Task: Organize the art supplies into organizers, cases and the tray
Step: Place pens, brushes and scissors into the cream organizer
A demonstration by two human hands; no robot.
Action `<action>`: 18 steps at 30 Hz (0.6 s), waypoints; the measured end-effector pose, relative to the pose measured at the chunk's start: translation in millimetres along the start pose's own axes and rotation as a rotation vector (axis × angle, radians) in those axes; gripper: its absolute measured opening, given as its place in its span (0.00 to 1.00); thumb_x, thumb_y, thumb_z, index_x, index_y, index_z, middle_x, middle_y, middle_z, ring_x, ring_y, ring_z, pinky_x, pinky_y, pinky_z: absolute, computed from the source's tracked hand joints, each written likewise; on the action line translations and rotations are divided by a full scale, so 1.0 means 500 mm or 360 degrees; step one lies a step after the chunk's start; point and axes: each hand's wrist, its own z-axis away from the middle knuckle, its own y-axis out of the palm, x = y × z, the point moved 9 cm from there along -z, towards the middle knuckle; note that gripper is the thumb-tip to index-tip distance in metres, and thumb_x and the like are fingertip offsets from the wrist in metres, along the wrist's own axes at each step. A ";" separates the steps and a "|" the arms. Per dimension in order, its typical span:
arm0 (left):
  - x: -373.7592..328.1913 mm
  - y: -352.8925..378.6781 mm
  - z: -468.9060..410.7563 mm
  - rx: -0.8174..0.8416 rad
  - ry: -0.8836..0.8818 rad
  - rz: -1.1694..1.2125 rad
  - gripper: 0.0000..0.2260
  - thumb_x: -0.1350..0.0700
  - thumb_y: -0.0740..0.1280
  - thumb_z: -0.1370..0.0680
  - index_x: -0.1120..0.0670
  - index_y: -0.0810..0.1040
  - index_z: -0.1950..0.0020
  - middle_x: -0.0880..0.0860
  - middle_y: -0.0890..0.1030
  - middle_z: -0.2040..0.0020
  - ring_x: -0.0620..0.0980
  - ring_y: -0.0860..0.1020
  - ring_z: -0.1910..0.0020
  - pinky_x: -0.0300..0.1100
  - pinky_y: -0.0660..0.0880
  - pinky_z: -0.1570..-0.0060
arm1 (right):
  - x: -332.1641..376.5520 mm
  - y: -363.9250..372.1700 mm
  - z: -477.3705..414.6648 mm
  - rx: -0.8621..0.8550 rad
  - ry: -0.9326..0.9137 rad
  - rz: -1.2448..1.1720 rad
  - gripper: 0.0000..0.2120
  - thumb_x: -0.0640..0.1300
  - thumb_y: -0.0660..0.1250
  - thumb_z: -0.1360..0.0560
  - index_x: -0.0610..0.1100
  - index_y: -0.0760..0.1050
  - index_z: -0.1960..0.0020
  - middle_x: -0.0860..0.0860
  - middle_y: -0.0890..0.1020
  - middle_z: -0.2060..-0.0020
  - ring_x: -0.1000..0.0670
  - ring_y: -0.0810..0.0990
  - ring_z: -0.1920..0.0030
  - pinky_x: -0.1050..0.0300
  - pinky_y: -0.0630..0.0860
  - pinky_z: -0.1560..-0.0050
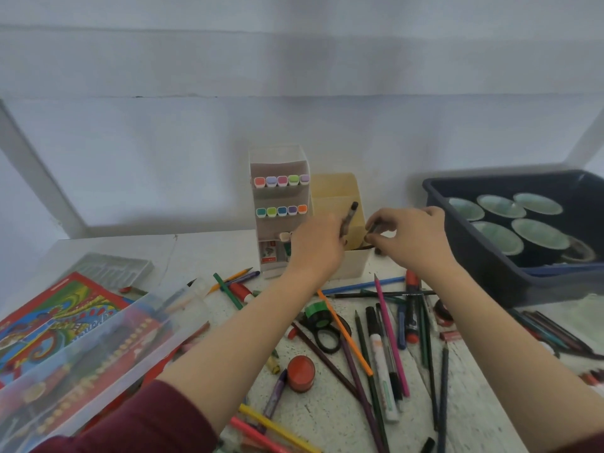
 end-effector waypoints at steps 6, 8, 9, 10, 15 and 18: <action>-0.032 0.034 -0.009 0.0074 0.0210 -0.0122 0.08 0.56 0.60 0.20 0.55 0.76 0.44 0.53 0.79 0.52 0.51 0.77 0.53 0.39 0.68 0.58 | -0.020 0.007 0.000 0.0007 0.0013 0.0102 0.10 0.54 0.59 0.22 0.53 0.77 0.48 0.58 0.81 0.55 0.51 0.76 0.44 0.43 0.45 0.30; -0.034 0.049 -0.013 0.0160 0.0204 -0.0131 0.07 0.57 0.60 0.20 0.55 0.77 0.46 0.54 0.78 0.52 0.51 0.76 0.54 0.41 0.70 0.58 | -0.027 0.008 0.002 0.0024 0.0032 0.0127 0.12 0.54 0.57 0.21 0.52 0.77 0.47 0.57 0.81 0.54 0.50 0.75 0.42 0.42 0.43 0.29; -0.033 0.056 -0.016 0.0204 0.0186 -0.0141 0.07 0.58 0.60 0.20 0.55 0.77 0.47 0.53 0.77 0.53 0.51 0.76 0.55 0.42 0.70 0.58 | -0.029 0.008 0.002 0.0032 0.0035 0.0144 0.12 0.53 0.56 0.20 0.52 0.77 0.47 0.57 0.81 0.52 0.50 0.74 0.41 0.40 0.42 0.29; -0.033 0.062 -0.018 0.0250 0.0172 -0.0152 0.06 0.59 0.60 0.21 0.54 0.76 0.48 0.53 0.77 0.55 0.52 0.76 0.56 0.42 0.71 0.59 | -0.031 0.009 0.004 0.0046 0.0041 0.0168 0.13 0.53 0.55 0.20 0.51 0.77 0.47 0.56 0.81 0.50 0.49 0.73 0.39 0.39 0.42 0.29; -0.036 0.080 -0.016 0.0479 0.0148 -0.0139 0.08 0.56 0.57 0.22 0.53 0.73 0.58 0.50 0.73 0.67 0.51 0.73 0.66 0.42 0.66 0.68 | -0.032 0.010 0.012 0.0106 0.0031 0.0252 0.16 0.53 0.50 0.19 0.51 0.76 0.44 0.54 0.78 0.42 0.49 0.69 0.35 0.36 0.41 0.29; -0.034 0.085 -0.011 0.0496 0.0132 -0.0071 0.07 0.55 0.58 0.21 0.53 0.75 0.53 0.50 0.76 0.64 0.52 0.75 0.62 0.42 0.68 0.67 | -0.033 0.009 0.019 0.0120 0.0001 0.0228 0.15 0.53 0.52 0.19 0.52 0.74 0.40 0.54 0.75 0.38 0.50 0.66 0.32 0.36 0.40 0.29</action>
